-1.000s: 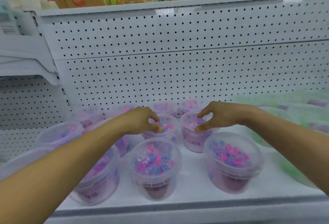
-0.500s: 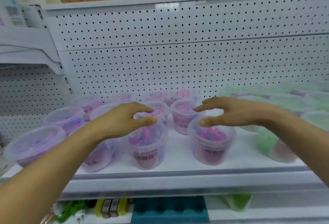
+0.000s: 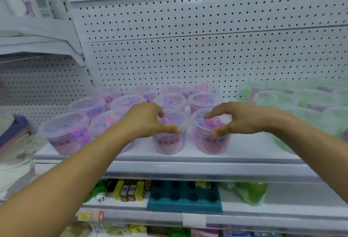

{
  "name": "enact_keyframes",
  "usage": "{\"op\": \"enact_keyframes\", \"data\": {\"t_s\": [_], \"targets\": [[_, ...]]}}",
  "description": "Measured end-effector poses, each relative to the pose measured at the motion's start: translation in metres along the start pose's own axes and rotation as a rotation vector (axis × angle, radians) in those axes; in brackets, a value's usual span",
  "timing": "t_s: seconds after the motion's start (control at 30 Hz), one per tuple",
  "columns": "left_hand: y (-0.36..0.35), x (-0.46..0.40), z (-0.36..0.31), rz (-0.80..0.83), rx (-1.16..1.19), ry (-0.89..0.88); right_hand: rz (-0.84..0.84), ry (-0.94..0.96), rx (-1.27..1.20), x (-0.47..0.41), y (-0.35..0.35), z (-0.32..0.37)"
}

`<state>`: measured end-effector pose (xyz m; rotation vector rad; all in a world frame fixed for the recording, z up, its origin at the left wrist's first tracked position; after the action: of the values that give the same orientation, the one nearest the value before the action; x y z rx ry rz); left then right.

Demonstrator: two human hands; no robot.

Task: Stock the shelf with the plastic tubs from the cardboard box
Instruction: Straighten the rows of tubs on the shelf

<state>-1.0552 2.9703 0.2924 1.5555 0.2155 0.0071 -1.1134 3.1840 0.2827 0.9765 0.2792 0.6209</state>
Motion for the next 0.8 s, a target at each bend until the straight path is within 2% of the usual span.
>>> {"op": "enact_keyframes", "data": {"t_s": [0.23,0.4,0.5,0.6,0.7,0.8], "targets": [[-0.001,0.002,-0.003,-0.006,-0.034,-0.065,-0.012,-0.003,0.022,0.001,-0.002,0.002],[-0.005,-0.003,0.004,0.014,-0.006,-0.149,0.044,-0.08,0.134,-0.009,0.001,0.007],[-0.003,-0.009,0.016,0.059,0.09,-0.22,-0.08,-0.074,0.136,-0.029,0.015,0.027],[0.006,-0.03,0.052,0.073,0.179,-0.205,-0.189,0.0,0.082,-0.065,0.021,0.051],[0.014,-0.067,0.106,0.044,0.168,-0.146,-0.184,0.042,0.075,-0.108,0.018,0.071],[0.016,-0.107,0.146,0.068,0.19,-0.065,-0.164,0.001,0.036,-0.155,0.01,0.074]]}}
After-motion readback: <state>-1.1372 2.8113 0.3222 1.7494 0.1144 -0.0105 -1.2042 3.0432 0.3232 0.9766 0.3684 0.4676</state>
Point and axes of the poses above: each hand's wrist, its own x-axis away from the middle knuckle, its own y-axis out of the back of the hand, z = x × y, the point moved 7 cm from there along -x, towards the middle knuckle, and after that the axes turned 10 degrees about -x, right-handed, at the moved point
